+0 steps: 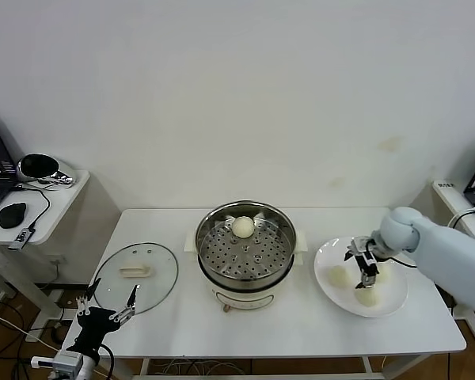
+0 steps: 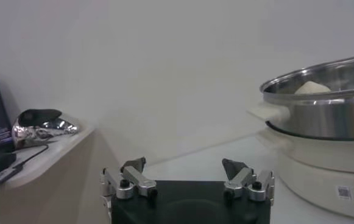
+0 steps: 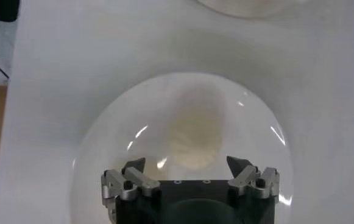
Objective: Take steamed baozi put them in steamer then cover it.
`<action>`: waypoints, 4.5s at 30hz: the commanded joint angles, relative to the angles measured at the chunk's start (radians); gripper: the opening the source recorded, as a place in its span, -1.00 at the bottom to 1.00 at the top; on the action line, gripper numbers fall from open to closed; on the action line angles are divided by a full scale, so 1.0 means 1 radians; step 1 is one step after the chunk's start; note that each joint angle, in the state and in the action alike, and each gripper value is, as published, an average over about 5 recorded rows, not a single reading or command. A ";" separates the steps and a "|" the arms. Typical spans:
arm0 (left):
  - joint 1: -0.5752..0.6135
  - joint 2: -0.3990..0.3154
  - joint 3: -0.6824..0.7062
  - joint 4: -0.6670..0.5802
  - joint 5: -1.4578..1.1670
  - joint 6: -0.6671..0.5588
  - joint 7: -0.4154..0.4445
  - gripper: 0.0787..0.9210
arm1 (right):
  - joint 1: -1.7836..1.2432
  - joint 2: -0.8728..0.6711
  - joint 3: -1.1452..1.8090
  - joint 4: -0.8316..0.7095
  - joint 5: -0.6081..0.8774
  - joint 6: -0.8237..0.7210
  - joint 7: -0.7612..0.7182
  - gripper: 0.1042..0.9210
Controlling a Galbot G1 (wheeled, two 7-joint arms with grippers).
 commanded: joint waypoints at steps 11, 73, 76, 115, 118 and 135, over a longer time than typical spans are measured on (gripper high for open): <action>-0.007 0.000 0.003 0.014 0.002 -0.001 0.000 0.77 | -0.042 0.140 0.072 -0.192 -0.063 0.023 0.004 0.75; -0.016 0.020 -0.020 -0.016 -0.036 0.006 0.003 0.77 | 0.632 0.550 -0.497 0.054 0.696 -0.441 0.114 0.07; -0.010 0.014 -0.029 -0.020 -0.034 0.006 0.004 0.77 | 0.600 0.588 -0.493 0.015 0.693 -0.466 0.125 0.07; -0.033 0.009 -0.015 -0.010 -0.036 0.007 0.004 0.77 | 0.790 0.419 -0.549 0.200 0.758 -0.588 0.146 0.75; -0.033 0.014 -0.017 -0.009 -0.038 0.007 0.004 0.77 | 0.852 0.273 -0.584 0.294 0.744 -0.585 0.106 0.76; -0.015 0.009 -0.011 -0.010 -0.023 0.004 0.004 0.77 | 0.509 -0.368 -0.460 0.485 0.183 -0.219 -0.099 0.76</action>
